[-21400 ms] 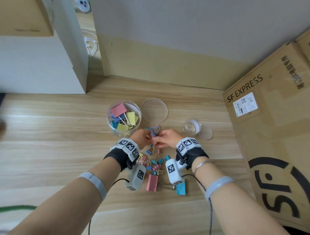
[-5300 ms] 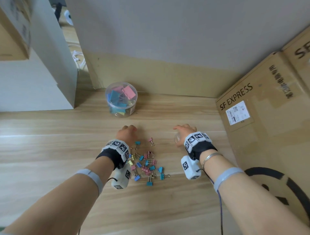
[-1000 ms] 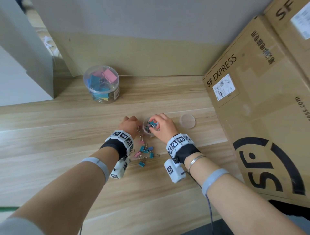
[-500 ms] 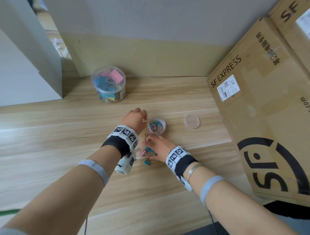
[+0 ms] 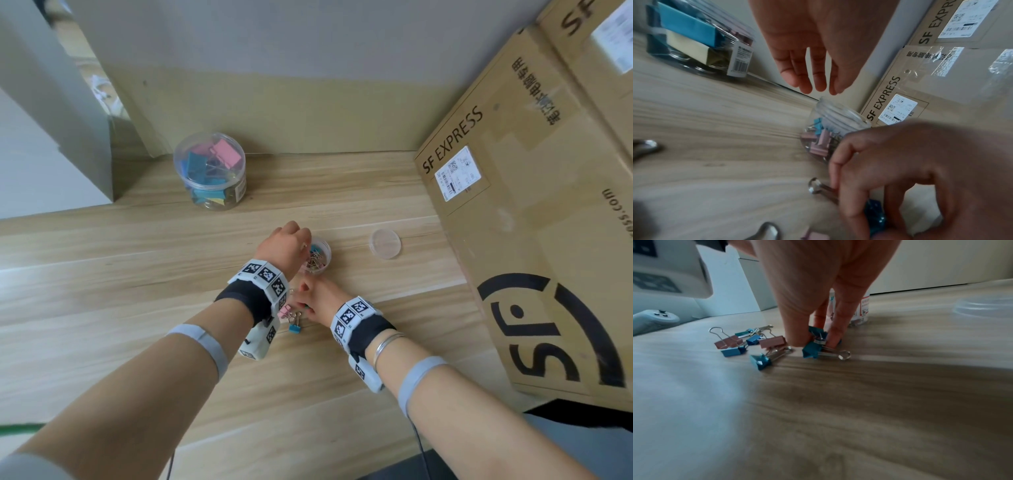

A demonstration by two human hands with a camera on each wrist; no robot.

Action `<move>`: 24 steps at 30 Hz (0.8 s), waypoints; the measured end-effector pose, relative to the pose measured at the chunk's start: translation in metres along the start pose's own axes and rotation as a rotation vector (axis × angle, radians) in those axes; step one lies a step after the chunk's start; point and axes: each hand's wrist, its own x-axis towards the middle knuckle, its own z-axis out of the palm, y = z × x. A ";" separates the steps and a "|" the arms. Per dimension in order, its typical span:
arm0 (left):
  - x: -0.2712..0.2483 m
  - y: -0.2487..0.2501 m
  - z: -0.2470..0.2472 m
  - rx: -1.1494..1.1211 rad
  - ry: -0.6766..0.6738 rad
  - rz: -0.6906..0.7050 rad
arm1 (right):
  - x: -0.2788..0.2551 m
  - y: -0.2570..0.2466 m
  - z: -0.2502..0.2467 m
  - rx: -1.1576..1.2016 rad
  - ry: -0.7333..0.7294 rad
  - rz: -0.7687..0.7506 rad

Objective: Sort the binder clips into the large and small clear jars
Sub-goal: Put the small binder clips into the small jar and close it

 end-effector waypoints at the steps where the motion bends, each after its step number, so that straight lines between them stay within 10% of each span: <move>1: -0.002 -0.002 0.000 -0.008 0.019 -0.011 | -0.001 0.002 0.001 0.019 0.011 0.008; 15: -0.019 -0.031 -0.008 0.100 -0.210 -0.248 | -0.019 0.017 -0.066 0.219 0.369 -0.021; 24: -0.039 -0.026 -0.009 0.254 -0.435 -0.215 | 0.014 0.023 -0.058 0.243 0.327 0.109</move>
